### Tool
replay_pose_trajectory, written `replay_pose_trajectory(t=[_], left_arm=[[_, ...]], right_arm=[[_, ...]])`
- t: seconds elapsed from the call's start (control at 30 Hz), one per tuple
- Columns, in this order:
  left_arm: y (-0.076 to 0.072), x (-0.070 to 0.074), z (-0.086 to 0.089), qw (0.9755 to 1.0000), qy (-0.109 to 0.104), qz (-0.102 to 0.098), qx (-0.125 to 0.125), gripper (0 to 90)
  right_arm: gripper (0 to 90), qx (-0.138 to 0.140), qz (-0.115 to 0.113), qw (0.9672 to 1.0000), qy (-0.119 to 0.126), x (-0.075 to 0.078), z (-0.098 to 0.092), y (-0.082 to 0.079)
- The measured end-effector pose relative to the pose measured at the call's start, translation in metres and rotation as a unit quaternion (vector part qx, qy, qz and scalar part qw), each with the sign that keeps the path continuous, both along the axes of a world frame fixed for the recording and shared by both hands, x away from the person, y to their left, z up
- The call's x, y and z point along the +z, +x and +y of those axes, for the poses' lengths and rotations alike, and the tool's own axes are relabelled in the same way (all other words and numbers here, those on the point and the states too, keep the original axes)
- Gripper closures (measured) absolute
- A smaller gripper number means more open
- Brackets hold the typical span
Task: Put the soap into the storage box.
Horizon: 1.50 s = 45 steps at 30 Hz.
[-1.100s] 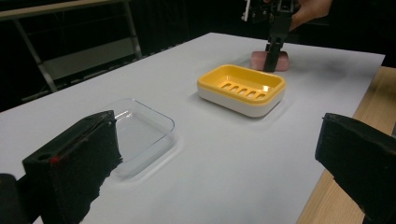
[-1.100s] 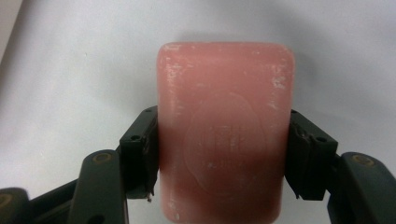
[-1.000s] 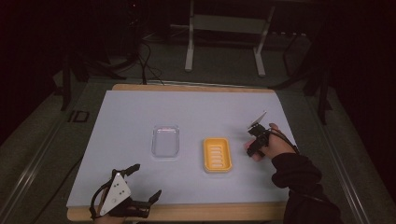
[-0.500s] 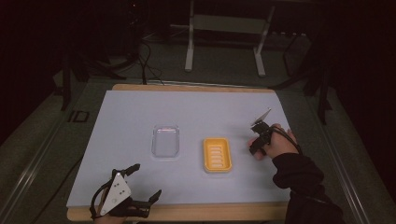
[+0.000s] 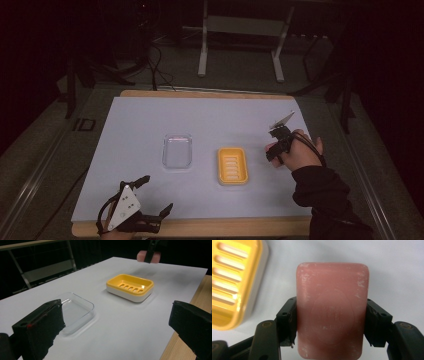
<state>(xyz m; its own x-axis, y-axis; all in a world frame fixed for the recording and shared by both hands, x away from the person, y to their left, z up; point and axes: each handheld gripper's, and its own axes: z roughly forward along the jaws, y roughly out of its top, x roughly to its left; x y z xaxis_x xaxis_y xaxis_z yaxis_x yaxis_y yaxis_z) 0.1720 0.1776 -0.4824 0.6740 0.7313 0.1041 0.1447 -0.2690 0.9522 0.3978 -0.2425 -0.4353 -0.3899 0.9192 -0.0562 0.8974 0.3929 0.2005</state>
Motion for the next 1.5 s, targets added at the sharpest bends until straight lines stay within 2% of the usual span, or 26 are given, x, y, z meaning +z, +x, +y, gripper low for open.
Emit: replay_pose_trajectory(t=[0.07,0.17,0.2,0.27,0.33,0.4,0.53,0.67,0.8,0.83,0.9,0.97,1.1,1.3,1.47,1.5], left_arm=[[0.000,0.000,0.000,1.0000,-0.001,0.000,0.000,0.4],[0.000,0.000,0.000,1.0000,-0.001,0.000,0.000,0.4],[0.000,0.000,0.000,1.0000,-0.001,0.000,0.000,0.4],[0.000,0.000,0.000,1.0000,-0.001,0.000,0.001,0.4],[0.000,0.000,0.000,1.0000,-0.001,0.000,0.001,0.4],[0.000,0.000,0.000,1.0000,-0.001,0.000,0.001,0.4],[0.000,0.000,0.000,1.0000,-0.002,-0.001,0.001,0.4],[0.000,0.000,0.000,1.0000,-0.003,-0.001,0.002,0.4],[-0.001,0.000,0.000,1.0000,-0.004,-0.001,0.001,0.4],[-0.001,0.000,0.000,1.0000,-0.004,-0.001,0.001,0.4],[-0.001,0.000,0.000,1.0000,-0.005,-0.001,0.000,0.4],[-0.001,0.001,0.000,1.0000,-0.005,-0.002,0.001,0.4],[-0.001,0.001,0.000,1.0000,-0.005,-0.002,0.001,0.4],[-0.001,0.001,0.000,1.0000,-0.005,-0.002,0.002,0.4],[-0.002,0.001,0.001,1.0000,-0.005,-0.003,0.001,0.4],[-0.002,0.001,0.001,1.0000,-0.004,-0.003,0.001,0.4]], right_arm=[[37.6,-0.007,-0.008,0.9999,-0.003,0.006,0.006,-0.004],[37.6,-0.019,-0.015,0.9996,0.011,0.013,0.014,-0.009],[37.6,-0.021,-0.012,0.9996,0.017,0.015,0.016,-0.011],[37.6,-0.021,-0.015,0.9997,0.005,0.018,0.023,-0.014],[37.6,-0.026,-0.010,0.9994,0.019,0.020,0.028,-0.016],[37.6,-0.026,-0.008,0.9992,0.030,0.022,0.033,-0.019],[37.6,-0.030,-0.011,0.9989,0.033,0.028,0.048,-0.023],[37.6,-0.022,-0.017,0.9987,0.042,0.033,0.066,-0.028],[37.6,-0.022,-0.013,0.9987,0.045,0.034,0.083,-0.031],[37.6,-0.022,-0.019,0.9985,0.047,0.034,0.087,-0.032],[37.6,-0.023,-0.017,0.9981,0.055,0.033,0.094,-0.033],[37.5,-0.031,-0.020,0.9969,0.070,0.032,0.099,-0.034],[37.6,-0.043,-0.028,0.9954,0.081,0.027,0.106,-0.033],[37.6,-0.066,-0.020,0.9932,0.094,0.014,0.116,-0.033],[37.6,-0.079,-0.018,0.9925,0.091,0.003,0.125,-0.034],[37.6,-0.085,-0.016,0.9914,0.098,0.000,0.125,-0.033]])
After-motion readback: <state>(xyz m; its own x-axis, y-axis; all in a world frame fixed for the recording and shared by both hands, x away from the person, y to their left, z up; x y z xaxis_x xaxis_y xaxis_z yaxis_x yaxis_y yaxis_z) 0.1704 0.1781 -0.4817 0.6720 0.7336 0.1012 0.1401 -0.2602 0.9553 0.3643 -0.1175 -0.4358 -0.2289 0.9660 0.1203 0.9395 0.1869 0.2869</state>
